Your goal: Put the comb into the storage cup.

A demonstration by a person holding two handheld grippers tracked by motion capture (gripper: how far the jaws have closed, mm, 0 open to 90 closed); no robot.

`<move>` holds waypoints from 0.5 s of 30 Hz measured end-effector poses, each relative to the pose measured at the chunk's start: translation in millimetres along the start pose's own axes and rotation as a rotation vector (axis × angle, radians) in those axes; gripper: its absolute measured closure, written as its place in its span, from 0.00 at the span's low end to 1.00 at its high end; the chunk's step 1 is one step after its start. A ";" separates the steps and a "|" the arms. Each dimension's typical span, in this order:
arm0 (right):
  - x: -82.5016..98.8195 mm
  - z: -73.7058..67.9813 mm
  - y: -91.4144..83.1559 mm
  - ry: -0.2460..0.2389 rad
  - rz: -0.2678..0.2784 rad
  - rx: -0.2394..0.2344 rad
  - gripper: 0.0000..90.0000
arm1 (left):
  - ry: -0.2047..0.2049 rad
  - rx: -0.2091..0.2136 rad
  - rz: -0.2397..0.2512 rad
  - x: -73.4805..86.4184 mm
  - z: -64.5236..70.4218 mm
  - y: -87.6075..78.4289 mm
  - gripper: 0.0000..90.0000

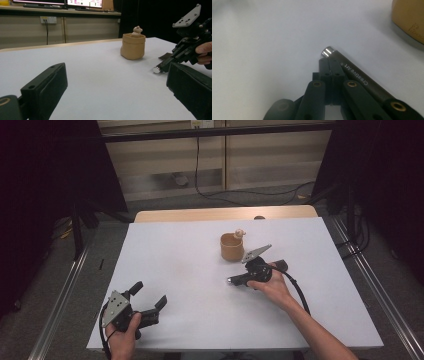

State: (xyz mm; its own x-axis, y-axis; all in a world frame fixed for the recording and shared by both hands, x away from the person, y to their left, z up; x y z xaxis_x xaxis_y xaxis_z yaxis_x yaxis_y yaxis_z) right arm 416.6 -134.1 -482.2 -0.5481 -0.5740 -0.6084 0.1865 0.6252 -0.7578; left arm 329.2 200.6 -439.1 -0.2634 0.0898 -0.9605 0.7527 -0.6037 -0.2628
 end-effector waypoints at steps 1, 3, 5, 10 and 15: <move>-0.6 0.0 -0.4 0.001 0.003 0.004 1.00 | 0.003 0.000 -0.002 0.0 0.0 -0.1 0.04; -1.1 0.1 -1.2 0.003 0.000 0.010 1.00 | 0.006 0.001 -0.003 0.1 0.0 -0.2 0.04; -1.3 1.3 -1.5 0.007 0.004 0.008 1.00 | 0.004 0.000 -0.004 0.4 0.0 -0.2 0.04; -0.7 4.0 0.5 0.007 -0.003 0.020 1.00 | 0.004 0.000 -0.015 1.4 -0.3 0.8 0.04; -2.7 4.0 2.3 0.009 -0.002 0.022 1.00 | 0.006 -0.002 -0.012 1.1 -0.6 0.3 0.04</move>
Point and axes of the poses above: each handheld gripper's, and its own axes: y roughly forward along the jaws, x roughly out of its underside, z roughly to its right, the point moved 5 cm from there along y, roughly forward along the jaws, and after that the axes turned 6 degrees about -z, right-handed, at the moved point
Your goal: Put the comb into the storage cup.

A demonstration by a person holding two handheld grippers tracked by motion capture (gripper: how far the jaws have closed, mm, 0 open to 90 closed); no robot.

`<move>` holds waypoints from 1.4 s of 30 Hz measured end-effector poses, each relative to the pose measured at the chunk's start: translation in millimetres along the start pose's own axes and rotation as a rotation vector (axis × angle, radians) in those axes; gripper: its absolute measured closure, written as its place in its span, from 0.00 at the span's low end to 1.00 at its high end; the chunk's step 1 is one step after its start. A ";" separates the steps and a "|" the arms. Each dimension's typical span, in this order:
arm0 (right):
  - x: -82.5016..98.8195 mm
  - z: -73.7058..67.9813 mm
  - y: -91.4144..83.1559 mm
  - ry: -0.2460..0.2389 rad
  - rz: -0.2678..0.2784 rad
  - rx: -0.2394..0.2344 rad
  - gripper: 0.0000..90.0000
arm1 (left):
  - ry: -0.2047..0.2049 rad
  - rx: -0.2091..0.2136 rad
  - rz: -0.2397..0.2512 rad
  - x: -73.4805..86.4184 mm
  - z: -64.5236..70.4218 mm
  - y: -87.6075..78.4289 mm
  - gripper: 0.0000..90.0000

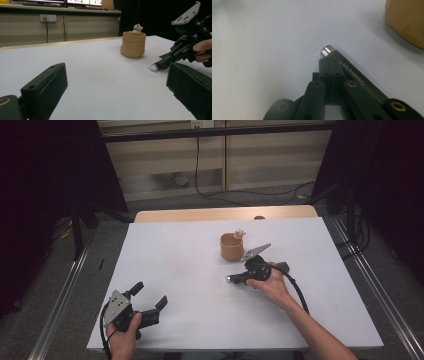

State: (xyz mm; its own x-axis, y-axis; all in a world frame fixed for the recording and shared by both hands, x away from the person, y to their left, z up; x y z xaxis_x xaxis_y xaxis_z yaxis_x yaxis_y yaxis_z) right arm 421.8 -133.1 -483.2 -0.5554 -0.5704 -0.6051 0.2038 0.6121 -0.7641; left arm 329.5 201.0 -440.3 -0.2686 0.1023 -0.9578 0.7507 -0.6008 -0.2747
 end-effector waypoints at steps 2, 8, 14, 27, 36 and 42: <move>-1.1 0.6 -0.9 0.011 0.006 0.005 1.00 | -0.001 0.001 0.002 -0.3 -0.2 -0.2 0.04; -1.3 4.8 -0.2 0.030 0.010 0.010 1.00 | -0.001 -0.001 0.003 -0.5 -0.1 -0.7 0.04; -5.2 8.0 0.8 0.037 0.016 0.013 1.00 | 0.004 0.000 -0.001 -0.2 -0.3 -0.2 0.04; -10.0 11.5 5.6 0.046 0.018 0.013 1.00 | 0.009 0.002 -0.008 0.2 -1.0 -0.3 0.04; -11.4 13.8 6.1 0.056 0.016 0.019 1.00 | 0.019 0.000 -0.014 0.5 -0.1 0.2 0.04; -13.5 16.2 4.6 0.062 0.018 0.028 1.00 | 0.013 0.001 -0.014 0.6 -1.3 -0.1 0.04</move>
Point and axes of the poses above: each handheld gripper's, and its own axes: y roughly forward along the jaws, x roughly out of its underside, z roughly to its right, the point moved 5 cm from there along y, roughly forward along the jaws, and after that the axes turned 6 degrees about -z, right-handed, at the moved point
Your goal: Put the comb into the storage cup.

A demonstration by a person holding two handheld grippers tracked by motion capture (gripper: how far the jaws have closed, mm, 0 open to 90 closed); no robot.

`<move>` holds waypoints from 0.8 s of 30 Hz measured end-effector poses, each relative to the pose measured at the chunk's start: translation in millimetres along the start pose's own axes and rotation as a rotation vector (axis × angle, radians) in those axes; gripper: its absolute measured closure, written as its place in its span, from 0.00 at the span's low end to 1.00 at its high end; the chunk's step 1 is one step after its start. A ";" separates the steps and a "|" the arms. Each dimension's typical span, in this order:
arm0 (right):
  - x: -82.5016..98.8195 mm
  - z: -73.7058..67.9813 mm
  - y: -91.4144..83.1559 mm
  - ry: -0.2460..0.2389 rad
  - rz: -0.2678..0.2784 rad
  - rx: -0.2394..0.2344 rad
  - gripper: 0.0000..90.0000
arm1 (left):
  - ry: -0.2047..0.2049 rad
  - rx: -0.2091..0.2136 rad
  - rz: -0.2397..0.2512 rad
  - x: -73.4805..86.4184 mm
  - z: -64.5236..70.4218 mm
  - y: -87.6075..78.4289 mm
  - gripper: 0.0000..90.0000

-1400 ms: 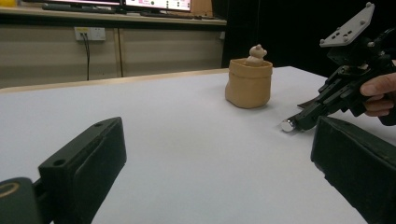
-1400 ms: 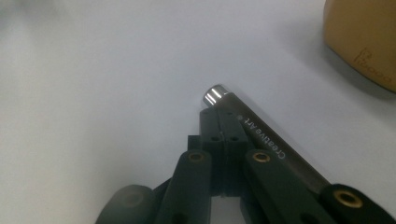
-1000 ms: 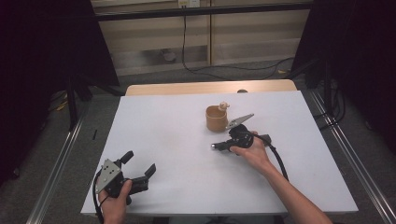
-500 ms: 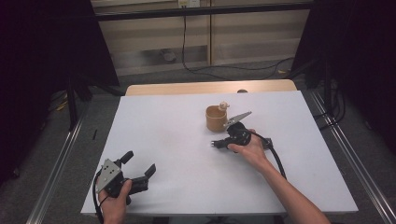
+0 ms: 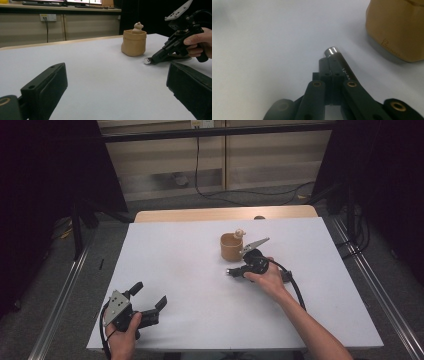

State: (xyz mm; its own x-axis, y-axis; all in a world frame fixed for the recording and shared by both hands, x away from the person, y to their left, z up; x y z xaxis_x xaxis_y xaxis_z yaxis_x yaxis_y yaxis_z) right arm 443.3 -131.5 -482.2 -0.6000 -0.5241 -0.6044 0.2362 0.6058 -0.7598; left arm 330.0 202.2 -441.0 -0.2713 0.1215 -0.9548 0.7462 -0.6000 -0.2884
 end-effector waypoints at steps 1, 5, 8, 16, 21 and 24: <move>-0.3 0.8 0.4 -0.001 -0.003 0.003 1.00 | 0.000 0.000 0.000 -0.1 0.1 -0.1 0.04; -0.4 2.3 2.8 0.007 -0.003 0.006 1.00 | 0.000 0.000 0.001 -0.1 0.2 -0.1 0.04; -0.3 2.8 3.5 0.007 -0.003 0.004 1.00 | -0.005 -0.001 0.000 0.3 0.0 0.2 0.04; 0.4 5.8 3.5 0.012 -0.007 0.012 1.00 | -0.007 -0.002 -0.002 0.4 0.1 0.7 0.04; -0.1 7.4 3.7 0.016 -0.006 0.020 1.00 | -0.002 0.000 -0.002 0.3 0.5 0.6 0.04; 0.7 9.3 4.2 0.022 -0.006 0.026 1.00 | -0.005 0.000 0.001 0.1 0.4 0.2 0.04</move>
Point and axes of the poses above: each handheld gripper's, and its own axes: y roughly forward along the jaws, x roughly out of its underside, z roughly to its right, the point moved 5 cm from there along y, roughly forward along the jaws, and after that the axes turned 6 degrees about -z, right-handed, at the moved point
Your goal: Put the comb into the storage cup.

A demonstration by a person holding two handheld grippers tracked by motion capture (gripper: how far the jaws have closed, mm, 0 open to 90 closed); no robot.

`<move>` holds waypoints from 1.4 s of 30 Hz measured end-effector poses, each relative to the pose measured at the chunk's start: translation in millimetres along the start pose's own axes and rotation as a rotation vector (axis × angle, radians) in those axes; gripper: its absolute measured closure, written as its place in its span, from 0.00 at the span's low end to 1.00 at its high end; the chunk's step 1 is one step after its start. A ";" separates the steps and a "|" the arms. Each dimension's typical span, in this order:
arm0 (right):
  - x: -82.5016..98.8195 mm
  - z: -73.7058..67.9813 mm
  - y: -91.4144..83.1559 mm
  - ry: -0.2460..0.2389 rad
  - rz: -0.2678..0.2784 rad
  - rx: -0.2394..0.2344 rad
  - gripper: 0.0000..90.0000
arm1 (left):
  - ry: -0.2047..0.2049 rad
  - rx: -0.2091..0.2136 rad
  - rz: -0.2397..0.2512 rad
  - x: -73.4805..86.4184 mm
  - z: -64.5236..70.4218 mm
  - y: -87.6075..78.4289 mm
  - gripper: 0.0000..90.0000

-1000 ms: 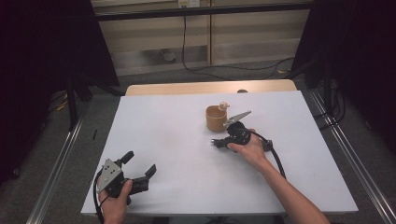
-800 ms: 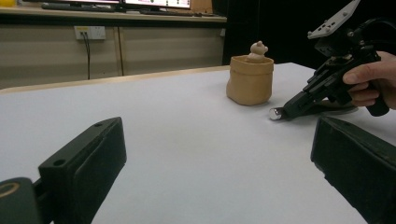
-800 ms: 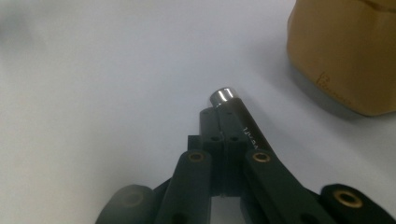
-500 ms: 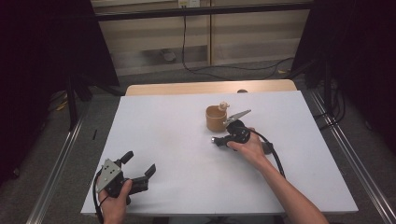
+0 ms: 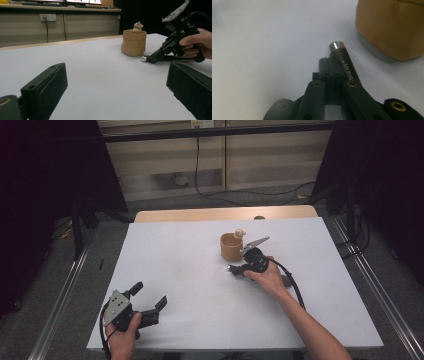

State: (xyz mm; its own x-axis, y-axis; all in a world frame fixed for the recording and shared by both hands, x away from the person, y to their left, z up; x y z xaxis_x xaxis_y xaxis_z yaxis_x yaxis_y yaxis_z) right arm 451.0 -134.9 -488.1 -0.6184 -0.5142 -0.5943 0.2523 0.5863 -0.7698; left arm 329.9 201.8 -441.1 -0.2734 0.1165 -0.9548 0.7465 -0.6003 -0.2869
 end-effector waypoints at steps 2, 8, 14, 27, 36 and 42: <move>0.1 0.1 -0.1 0.002 0.003 -0.003 1.00 | 0.001 -0.002 -0.002 0.2 -0.2 0.0 0.04; -0.9 1.7 0.4 0.008 0.014 0.002 1.00 | 0.001 0.000 -0.002 0.2 0.0 0.1 0.04; -0.5 1.0 -0.4 0.007 0.013 -0.007 1.00 | 0.003 -0.001 -0.003 0.2 -0.2 0.0 0.04; -2.8 -6.5 -30.8 -0.010 0.088 -0.034 0.92 | -0.003 0.008 -0.001 0.1 0.4 0.0 0.04; -3.4 -11.8 -52.4 -0.038 0.163 -0.060 0.61 | 0.002 0.003 -0.005 0.5 0.2 0.3 0.04; 1.7 -10.6 -53.9 -0.047 0.130 -0.014 0.25 | -0.001 0.003 -0.004 0.4 1.5 1.5 0.04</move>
State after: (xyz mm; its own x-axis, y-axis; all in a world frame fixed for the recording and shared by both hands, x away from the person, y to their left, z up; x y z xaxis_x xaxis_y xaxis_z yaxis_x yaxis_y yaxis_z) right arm 428.5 -160.7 -445.1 -0.5455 -0.4623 -0.6990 0.3171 0.6582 -0.6828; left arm 330.0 199.8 -441.8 -0.2768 0.1176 -0.9537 0.7438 -0.6022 -0.2902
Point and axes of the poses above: each handheld gripper's, and its own axes: y roughly forward along the jaws, x roughly out of its underside, z roughly to its right, the point moved 5 cm from there along y, roughly forward along the jaws, and after that the axes turned 6 degrees about -z, right-handed, at the moved point
